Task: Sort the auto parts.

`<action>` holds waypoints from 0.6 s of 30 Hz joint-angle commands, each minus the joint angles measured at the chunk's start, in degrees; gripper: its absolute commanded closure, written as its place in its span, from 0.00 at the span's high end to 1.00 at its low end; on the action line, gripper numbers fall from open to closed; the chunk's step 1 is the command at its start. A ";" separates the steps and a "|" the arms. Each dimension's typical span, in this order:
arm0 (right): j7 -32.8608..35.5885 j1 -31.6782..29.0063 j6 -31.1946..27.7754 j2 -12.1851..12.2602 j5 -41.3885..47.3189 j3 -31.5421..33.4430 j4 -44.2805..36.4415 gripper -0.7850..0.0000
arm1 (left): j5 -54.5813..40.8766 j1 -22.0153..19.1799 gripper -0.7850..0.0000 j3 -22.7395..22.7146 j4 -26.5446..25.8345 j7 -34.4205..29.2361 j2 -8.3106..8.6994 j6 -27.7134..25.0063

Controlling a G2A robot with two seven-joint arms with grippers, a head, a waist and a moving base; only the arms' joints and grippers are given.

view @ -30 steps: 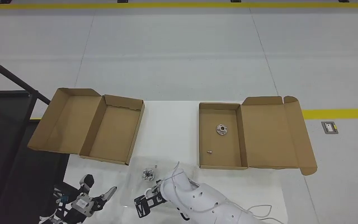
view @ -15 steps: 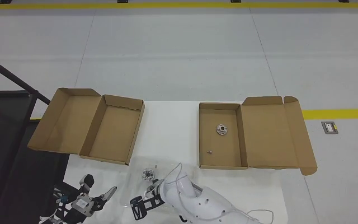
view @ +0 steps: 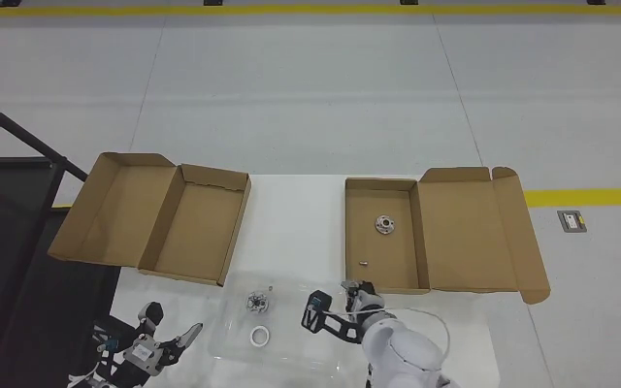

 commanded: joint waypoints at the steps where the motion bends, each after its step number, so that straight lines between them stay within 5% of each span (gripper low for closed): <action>1: -2.46 -1.45 0.98 0.53 1.22 5.83 0.54 0.00 | 0.00 0.00 1.00 0.00 0.00 0.00 0.00 0.00; 9: -6.11 3.94 4.55 0.91 9.54 17.46 13.90 0.00 | 0.00 0.00 1.00 0.00 0.00 0.00 0.00 0.00; 18: -14.48 14.12 8.10 0.19 9.86 13.75 32.09 0.00 | 0.00 0.00 1.00 0.00 0.00 0.00 0.00 0.00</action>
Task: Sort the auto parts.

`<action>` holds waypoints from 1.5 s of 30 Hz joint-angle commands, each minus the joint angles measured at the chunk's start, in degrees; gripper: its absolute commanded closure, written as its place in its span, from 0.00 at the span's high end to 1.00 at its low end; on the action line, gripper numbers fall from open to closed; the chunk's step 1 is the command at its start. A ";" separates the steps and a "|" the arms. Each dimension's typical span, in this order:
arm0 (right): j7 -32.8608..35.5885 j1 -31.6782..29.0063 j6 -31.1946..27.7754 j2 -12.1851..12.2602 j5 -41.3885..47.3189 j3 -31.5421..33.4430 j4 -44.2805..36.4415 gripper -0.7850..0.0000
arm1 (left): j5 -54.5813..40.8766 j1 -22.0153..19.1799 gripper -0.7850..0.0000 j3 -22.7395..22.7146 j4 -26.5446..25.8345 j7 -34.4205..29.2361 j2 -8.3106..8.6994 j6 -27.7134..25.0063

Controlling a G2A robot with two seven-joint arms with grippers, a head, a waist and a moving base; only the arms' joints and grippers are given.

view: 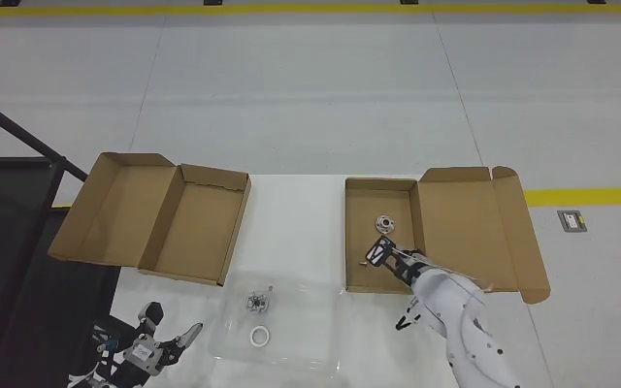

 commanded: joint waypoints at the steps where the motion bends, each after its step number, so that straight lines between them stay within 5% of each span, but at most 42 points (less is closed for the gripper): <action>1: 0.39 2.23 1.87 -0.34 0.14 -1.09 4.22 0.00 | 0.00 0.00 1.00 0.00 0.00 0.00 0.00 0.00; 11: -1.98 8.39 3.26 -1.14 4.36 -2.58 15.80 0.00 | 0.00 0.00 1.00 0.00 0.00 0.00 0.00 0.00; 12: -2.25 8.36 3.49 -1.13 4.35 -2.58 16.03 0.20 | 0.00 0.00 1.00 0.00 0.00 0.00 0.00 0.00; 13: -2.44 8.21 3.70 -1.10 4.34 -2.54 16.05 0.24 | 0.00 0.00 1.00 0.00 0.00 0.00 0.00 0.00; 23: -2.33 1.63 6.63 -0.38 1.29 -1.66 4.76 0.36 | -0.33 -0.10 1.00 0.02 -0.76 0.04 -0.02 -0.01; 25: -2.91 -0.87 6.41 -0.10 0.26 -1.41 0.21 0.51 | 0.68 0.50 1.00 -0.59 -2.86 0.58 0.02 0.00; 27: -4.10 -3.73 6.29 0.22 -1.05 -1.07 -4.99 0.98 | 3.59 1.50 1.00 -0.84 -6.12 0.51 0.08 -0.01; 28: -4.55 -5.29 6.37 0.39 -2.04 -0.91 -7.71 1.00 | 5.02 2.08 1.00 -0.78 -7.95 0.22 0.13 -0.47; 35: -8.10 -16.86 6.41 1.50 -11.53 -1.84 -26.36 1.00 | 16.83 3.65 1.00 3.40 -20.27 -9.22 0.41 -0.59; 43: -14.17 -32.12 8.65 2.89 -24.03 -2.72 -42.77 1.00 | 28.89 -1.06 1.00 18.49 -25.74 -26.92 -0.19 6.91; 45: -14.77 -33.92 8.62 3.05 -25.28 -2.87 -44.10 1.00 | 28.94 -1.29 1.00 19.11 -25.87 -27.52 -0.24 7.31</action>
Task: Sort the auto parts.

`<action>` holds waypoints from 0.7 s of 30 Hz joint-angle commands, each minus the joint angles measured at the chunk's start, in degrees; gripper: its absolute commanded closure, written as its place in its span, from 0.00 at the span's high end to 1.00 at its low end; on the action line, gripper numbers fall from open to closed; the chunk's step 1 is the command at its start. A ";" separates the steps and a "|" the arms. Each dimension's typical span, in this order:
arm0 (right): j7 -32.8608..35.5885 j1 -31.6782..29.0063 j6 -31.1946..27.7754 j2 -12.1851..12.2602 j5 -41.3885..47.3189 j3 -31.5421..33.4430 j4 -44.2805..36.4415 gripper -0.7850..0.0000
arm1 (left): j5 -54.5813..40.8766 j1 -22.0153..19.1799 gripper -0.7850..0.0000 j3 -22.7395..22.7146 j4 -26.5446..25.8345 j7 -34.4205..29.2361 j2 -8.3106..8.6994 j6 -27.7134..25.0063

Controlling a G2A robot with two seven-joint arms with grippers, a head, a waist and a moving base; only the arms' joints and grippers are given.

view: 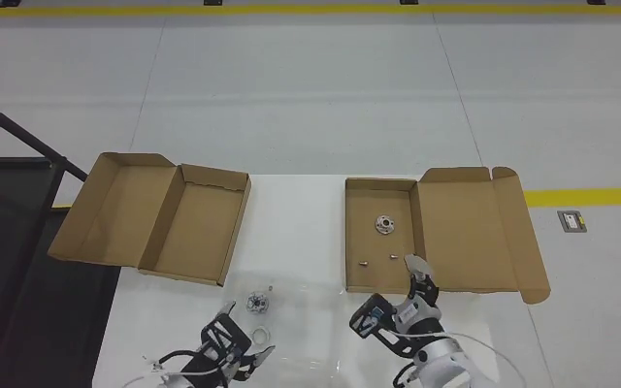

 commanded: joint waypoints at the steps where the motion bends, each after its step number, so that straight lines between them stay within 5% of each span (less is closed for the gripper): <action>1: -0.14 -0.55 -0.05 0.04 -0.36 -0.03 -0.35 1.00 | -0.07 0.00 1.00 0.12 0.01 0.08 -0.01 0.00; 10: -0.14 -0.55 -0.05 0.04 -0.36 -0.03 -0.35 1.00 | -0.02 -0.71 1.00 0.93 1.90 -3.46 -0.09 0.72; 21: -0.14 -0.55 -0.05 0.04 -0.36 -0.03 -0.35 1.00 | 0.97 -20.01 1.00 14.96 14.65 -28.63 -2.48 8.58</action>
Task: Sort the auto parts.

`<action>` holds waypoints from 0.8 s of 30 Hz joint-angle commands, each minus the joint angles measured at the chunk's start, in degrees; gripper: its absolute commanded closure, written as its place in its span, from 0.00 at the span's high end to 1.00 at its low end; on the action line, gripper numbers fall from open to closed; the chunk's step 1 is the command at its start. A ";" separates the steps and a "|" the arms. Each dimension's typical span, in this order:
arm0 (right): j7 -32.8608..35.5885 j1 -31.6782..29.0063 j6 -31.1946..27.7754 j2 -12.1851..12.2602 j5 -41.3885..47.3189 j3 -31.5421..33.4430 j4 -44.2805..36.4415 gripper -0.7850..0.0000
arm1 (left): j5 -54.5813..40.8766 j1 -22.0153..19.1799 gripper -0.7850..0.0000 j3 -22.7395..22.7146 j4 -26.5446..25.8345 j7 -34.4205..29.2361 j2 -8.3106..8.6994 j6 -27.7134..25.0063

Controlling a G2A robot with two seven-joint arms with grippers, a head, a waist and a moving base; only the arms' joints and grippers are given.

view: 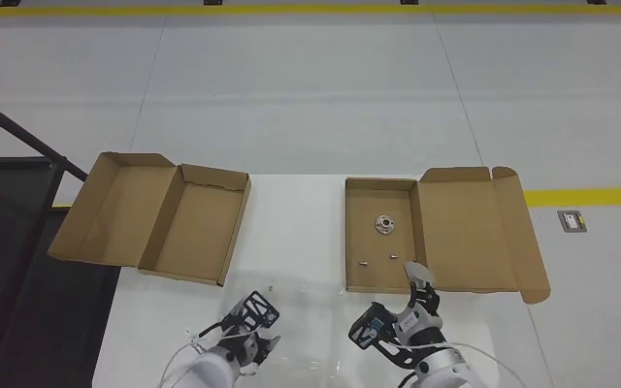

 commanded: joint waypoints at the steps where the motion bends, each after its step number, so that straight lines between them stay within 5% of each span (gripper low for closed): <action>1: 0.00 -0.02 0.00 0.00 -0.01 0.00 -0.01 1.00 | -0.66 -3.62 1.00 2.24 2.90 -3.54 -0.52 1.20; 9: 0.00 -0.02 0.00 0.00 -0.01 0.00 -0.01 1.00 | -4.14 -13.39 1.00 6.21 11.02 -9.79 -2.26 6.11; 19: 0.00 -0.02 0.00 0.00 -0.01 0.00 -0.01 1.00 | -5.52 -18.04 1.00 7.96 16.76 -15.36 -3.41 9.31; 21: 0.00 -0.02 0.00 0.00 -0.01 0.00 -0.01 1.00 | -5.40 -18.15 0.77 8.08 17.12 -15.73 -3.55 10.10; 22: 0.00 -0.02 0.00 0.00 -0.01 0.00 -0.01 1.00 | -5.48 -18.18 0.52 8.07 17.24 -15.73 -3.61 10.39; 24: 0.00 -0.02 0.00 0.00 -0.01 0.00 -0.01 1.00 | -5.49 -18.25 0.33 8.07 17.36 -15.72 -3.70 10.54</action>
